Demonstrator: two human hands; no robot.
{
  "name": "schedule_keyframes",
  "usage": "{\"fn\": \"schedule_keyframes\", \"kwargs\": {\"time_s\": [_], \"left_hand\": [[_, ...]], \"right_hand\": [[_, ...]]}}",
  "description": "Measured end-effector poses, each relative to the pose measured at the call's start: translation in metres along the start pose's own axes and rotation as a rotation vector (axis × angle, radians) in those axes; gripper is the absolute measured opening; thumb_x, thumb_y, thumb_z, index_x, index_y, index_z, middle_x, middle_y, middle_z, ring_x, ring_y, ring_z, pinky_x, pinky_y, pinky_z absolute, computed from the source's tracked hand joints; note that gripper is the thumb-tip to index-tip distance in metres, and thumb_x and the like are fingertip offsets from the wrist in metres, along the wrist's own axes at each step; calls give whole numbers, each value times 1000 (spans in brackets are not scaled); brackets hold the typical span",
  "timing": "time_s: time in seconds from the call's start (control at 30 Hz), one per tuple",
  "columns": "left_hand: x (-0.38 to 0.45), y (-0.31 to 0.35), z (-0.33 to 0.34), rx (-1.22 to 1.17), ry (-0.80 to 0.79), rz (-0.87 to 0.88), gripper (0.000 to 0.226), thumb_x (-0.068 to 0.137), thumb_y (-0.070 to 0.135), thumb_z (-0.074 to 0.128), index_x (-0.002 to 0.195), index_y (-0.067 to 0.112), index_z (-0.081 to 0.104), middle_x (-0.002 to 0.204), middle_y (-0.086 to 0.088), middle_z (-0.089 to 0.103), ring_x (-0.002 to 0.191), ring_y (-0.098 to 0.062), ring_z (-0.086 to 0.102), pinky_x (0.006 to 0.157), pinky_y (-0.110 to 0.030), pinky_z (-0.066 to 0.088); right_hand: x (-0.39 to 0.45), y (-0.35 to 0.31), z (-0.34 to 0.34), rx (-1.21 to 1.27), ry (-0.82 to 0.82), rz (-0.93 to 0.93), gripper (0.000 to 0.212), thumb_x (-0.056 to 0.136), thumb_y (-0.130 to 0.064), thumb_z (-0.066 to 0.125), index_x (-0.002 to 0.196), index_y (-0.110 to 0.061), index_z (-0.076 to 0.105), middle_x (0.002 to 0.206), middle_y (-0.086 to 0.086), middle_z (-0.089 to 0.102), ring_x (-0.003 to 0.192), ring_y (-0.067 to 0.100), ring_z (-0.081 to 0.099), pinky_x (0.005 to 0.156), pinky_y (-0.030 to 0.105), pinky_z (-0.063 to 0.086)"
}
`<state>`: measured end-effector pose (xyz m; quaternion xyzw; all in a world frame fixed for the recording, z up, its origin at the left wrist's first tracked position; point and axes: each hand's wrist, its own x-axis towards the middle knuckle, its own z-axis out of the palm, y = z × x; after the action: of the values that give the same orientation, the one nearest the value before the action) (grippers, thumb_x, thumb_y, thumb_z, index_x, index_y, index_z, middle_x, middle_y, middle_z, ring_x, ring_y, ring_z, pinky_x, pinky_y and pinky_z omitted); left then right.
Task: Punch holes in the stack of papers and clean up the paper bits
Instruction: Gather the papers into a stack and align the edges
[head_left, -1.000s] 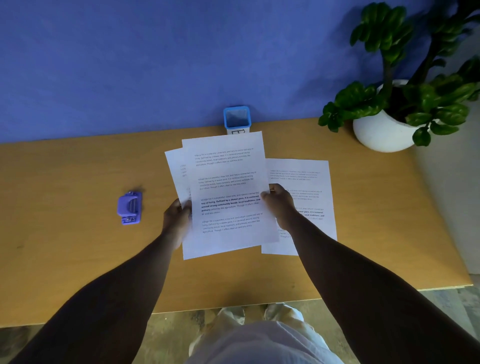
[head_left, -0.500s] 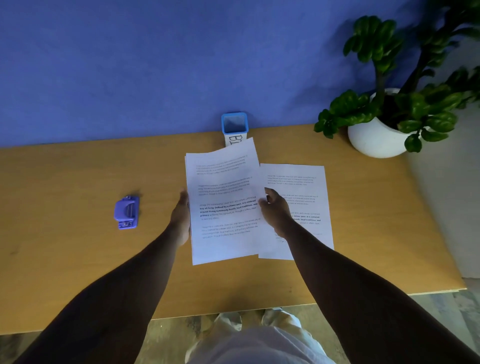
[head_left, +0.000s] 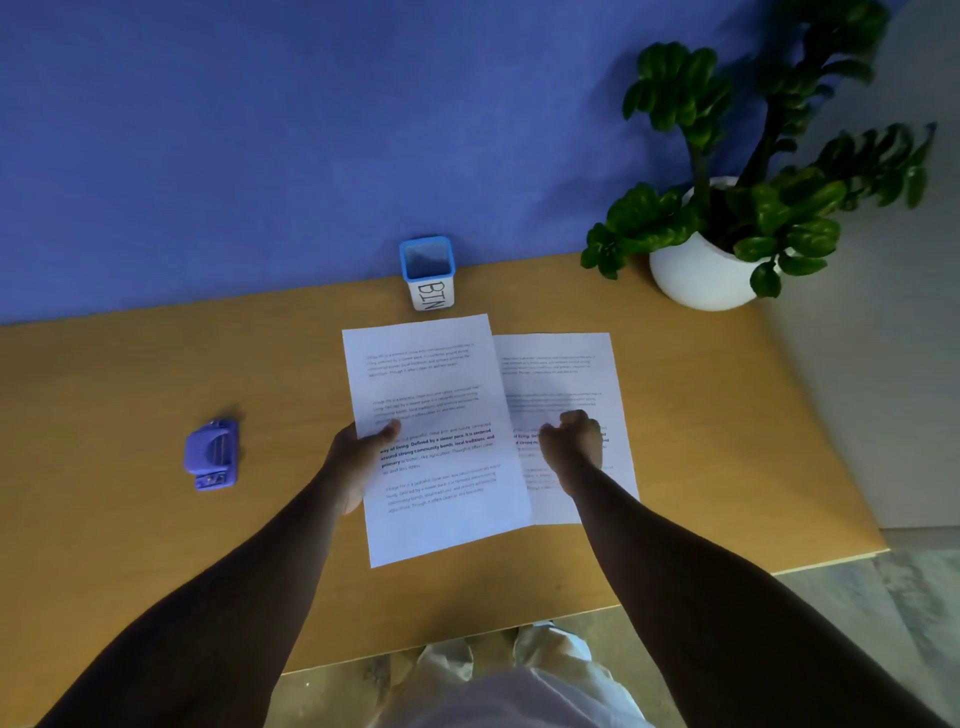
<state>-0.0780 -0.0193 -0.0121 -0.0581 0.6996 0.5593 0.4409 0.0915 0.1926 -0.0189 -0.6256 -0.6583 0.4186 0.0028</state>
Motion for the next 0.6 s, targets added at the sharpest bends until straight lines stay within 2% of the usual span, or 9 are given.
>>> {"fn": "schedule_keyframes", "kwargs": {"time_s": [0.1,0.2,0.4,0.5,0.6], "left_hand": [[1,0,1,15,-19,2,28,94,20,67,121,12,66,114,-11,74,103,-34,71,91,-54,55],[1,0,4,28,-27,-3,27,93,21,67,119,13,67,112,-11,75,102,-33,72,89,-51,57],[-1,-4,10,32,-38,-10,27,94,19,66,120,12,66,114,-11,74,102,-33,71,85,-47,57],[-2,-5,13,40,-40,-22,29,94,19,66,122,11,65,114,-12,73,103,-34,71,89,-52,56],[-3,-5,13,36,-36,-26,28,94,18,66,121,11,66,113,-11,74,101,-32,71,82,-45,58]], "right_hand": [[9,13,-11,-167,145,62,44,83,-19,61,126,-9,55,127,14,49,117,33,46,92,44,49],[15,23,-19,-283,203,106,50,77,-23,67,122,-6,53,125,16,45,116,35,42,91,45,47],[22,41,-22,-368,176,165,88,66,-48,85,130,-4,45,134,18,38,122,36,38,92,49,48],[24,37,-23,-335,172,209,92,62,-46,88,132,-6,43,137,18,36,123,37,38,92,50,46],[26,33,-26,-251,144,265,92,63,-40,90,133,-6,40,139,18,35,124,37,40,93,52,45]]}}
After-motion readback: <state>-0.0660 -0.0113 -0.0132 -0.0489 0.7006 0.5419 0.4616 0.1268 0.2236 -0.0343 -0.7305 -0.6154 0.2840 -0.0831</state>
